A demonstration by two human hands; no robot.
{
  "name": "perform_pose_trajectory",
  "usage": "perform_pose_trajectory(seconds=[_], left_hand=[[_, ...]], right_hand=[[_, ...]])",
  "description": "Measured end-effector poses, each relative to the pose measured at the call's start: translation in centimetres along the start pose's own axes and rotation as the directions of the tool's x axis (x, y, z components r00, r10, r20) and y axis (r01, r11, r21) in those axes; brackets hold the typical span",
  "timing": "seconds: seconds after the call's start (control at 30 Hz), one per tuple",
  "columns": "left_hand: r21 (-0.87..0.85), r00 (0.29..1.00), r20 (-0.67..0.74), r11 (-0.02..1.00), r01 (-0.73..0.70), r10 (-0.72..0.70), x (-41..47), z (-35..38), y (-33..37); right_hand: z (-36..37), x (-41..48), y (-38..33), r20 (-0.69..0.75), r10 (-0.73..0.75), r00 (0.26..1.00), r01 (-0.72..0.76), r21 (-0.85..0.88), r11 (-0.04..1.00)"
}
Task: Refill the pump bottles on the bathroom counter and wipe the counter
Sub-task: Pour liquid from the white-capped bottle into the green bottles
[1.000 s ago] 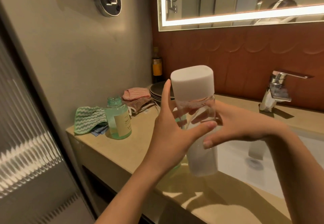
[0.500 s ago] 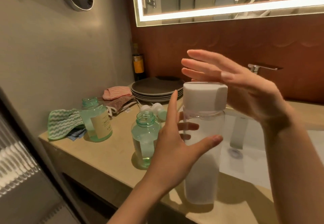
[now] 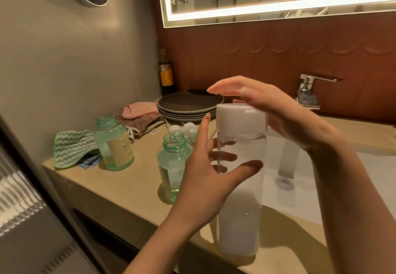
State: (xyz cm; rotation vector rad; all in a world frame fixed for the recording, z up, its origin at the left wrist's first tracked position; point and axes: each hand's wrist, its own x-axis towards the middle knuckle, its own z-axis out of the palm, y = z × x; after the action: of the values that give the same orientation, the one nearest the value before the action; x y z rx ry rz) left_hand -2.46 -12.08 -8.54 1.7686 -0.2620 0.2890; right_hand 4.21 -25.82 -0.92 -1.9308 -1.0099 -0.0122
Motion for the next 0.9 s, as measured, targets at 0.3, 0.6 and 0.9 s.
perform_pose_trajectory(seconds=[0.3, 0.6, 0.9], left_hand=[[0.058, 0.999, 0.051, 0.998, -0.02, 0.017, -0.5, -0.5, 0.8], [0.045, 1.0, 0.006, 0.999, -0.015, 0.014, -0.6, -1.3, 1.0], [0.066, 0.999, -0.002, 0.997, -0.033, 0.033, -0.6, -1.8, 0.9]], right_hand=[[-2.2, -1.2, 0.5, 0.022, 0.007, 1.0, -0.004, -0.091, 0.996], [-1.6, -0.9, 0.7, 0.084, -0.043, 0.996, 0.025, 0.202, 0.979], [-0.2, -0.1, 0.6, 0.095, -0.019, 0.995, 0.017, 0.016, 1.0]])
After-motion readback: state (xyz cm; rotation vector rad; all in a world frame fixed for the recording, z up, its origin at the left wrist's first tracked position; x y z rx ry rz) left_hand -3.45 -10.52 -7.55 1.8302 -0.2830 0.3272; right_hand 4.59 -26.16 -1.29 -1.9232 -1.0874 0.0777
